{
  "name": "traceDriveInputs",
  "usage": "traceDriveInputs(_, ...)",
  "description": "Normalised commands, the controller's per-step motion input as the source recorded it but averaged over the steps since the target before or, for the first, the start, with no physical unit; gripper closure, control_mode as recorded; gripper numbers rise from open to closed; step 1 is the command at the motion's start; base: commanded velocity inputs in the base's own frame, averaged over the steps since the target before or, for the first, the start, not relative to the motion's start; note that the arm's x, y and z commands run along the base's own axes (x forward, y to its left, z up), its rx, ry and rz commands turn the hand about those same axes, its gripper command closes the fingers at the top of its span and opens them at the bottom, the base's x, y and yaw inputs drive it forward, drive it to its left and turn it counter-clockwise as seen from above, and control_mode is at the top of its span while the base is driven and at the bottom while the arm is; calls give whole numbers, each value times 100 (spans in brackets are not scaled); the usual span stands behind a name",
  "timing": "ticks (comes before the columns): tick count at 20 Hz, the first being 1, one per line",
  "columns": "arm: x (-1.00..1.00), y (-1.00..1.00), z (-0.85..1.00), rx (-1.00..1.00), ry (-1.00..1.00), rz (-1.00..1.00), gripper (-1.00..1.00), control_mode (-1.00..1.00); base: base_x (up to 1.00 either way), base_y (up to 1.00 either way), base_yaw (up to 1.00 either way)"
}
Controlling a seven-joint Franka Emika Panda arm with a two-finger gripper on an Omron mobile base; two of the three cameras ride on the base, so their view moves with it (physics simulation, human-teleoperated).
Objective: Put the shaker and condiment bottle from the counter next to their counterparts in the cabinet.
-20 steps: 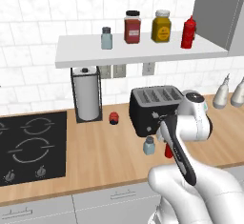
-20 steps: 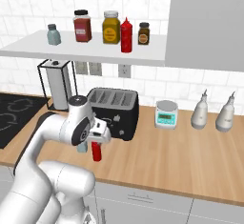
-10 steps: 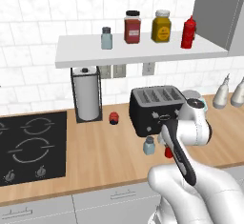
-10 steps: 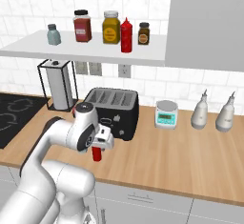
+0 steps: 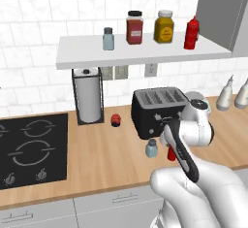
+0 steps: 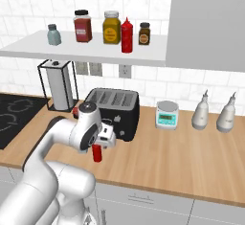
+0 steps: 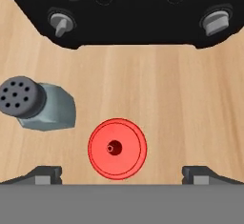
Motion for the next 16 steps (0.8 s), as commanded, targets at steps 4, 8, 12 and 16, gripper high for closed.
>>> traceDriveInputs(4,5,1,-4,0,0,0,-100,-100,0,0,0)
traceDriveInputs(8,0,0,-3,0,0,0,-100,-100,0,0,0)
traceDriveInputs(12,0,2,-31,0,0,0,-100,-100,0,0,0)
traceDriveInputs(16,0,4,-15,1,0,0,-100,-100,0,0,0)
